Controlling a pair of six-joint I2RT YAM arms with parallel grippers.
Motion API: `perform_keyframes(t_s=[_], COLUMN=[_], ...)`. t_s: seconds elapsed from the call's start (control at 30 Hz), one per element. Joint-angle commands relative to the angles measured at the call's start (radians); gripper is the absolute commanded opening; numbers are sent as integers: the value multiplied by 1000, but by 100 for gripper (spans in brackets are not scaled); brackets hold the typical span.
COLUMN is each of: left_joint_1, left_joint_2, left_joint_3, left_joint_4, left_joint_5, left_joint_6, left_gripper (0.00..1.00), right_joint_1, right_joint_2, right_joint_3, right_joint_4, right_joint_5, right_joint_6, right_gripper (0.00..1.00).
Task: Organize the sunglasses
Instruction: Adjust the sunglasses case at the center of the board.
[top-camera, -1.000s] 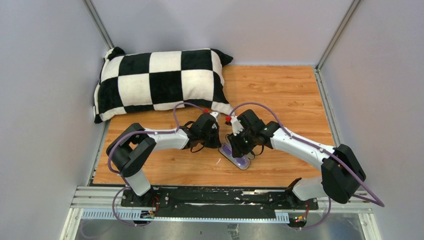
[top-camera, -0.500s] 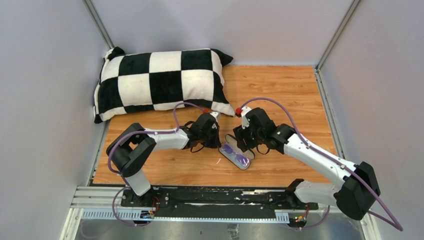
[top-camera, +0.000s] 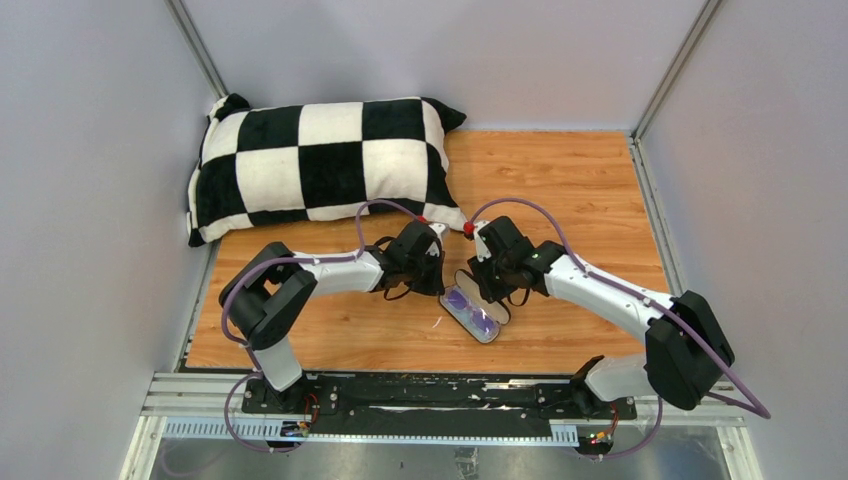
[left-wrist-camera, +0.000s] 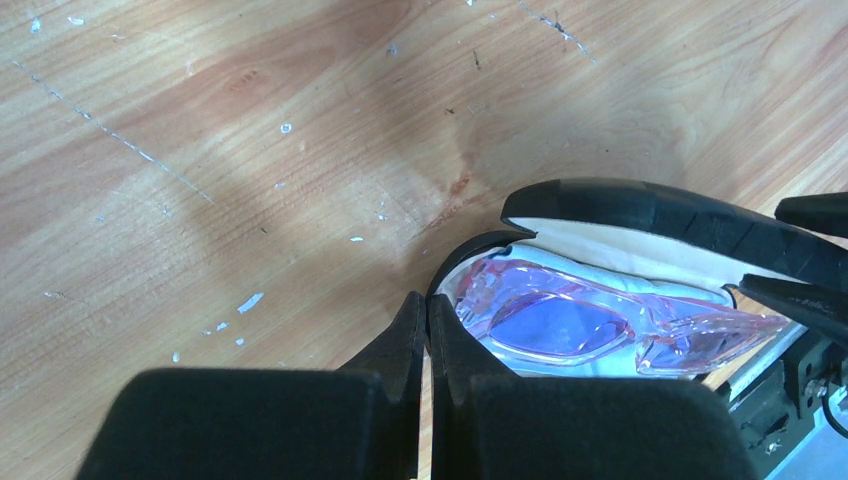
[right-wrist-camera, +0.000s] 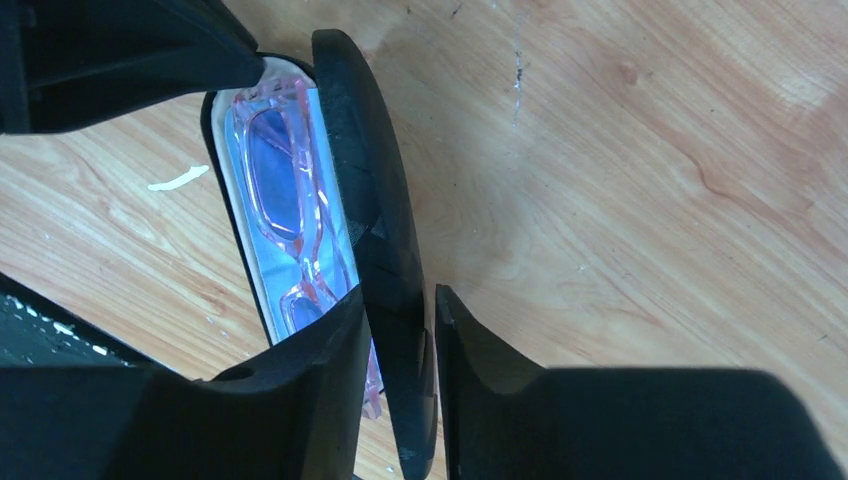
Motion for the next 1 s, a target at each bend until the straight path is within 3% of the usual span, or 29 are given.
perform_keyframes(t_s=[0.0,0.23,0.4,0.63,0.97], left_joint_1=[5,6,6,6,6], left_joint_2=[31,40,36,1,-57], left_joint_3=[37,86,101,102,97], left_joint_4=[-56,-96,-113,-140,-167], left_joint_5=[14,-1,-22,-70,-115], left_joint_6=[38,56,44,39,6], left_gripper=[0,0,0,19,34], right_joint_1=[-15,-8,62,151,207], right_joint_2=[-5,-33,-80,-97,-46], right_joint_3=[23,14,-13,-54,-61], right_joint_4=[1,-17,0,24,51], right_joint_5=[-38,-74,18,232,314], right_joint_6=[-11,36,96,177,230], right_gripper=[29,20,12,0,0])
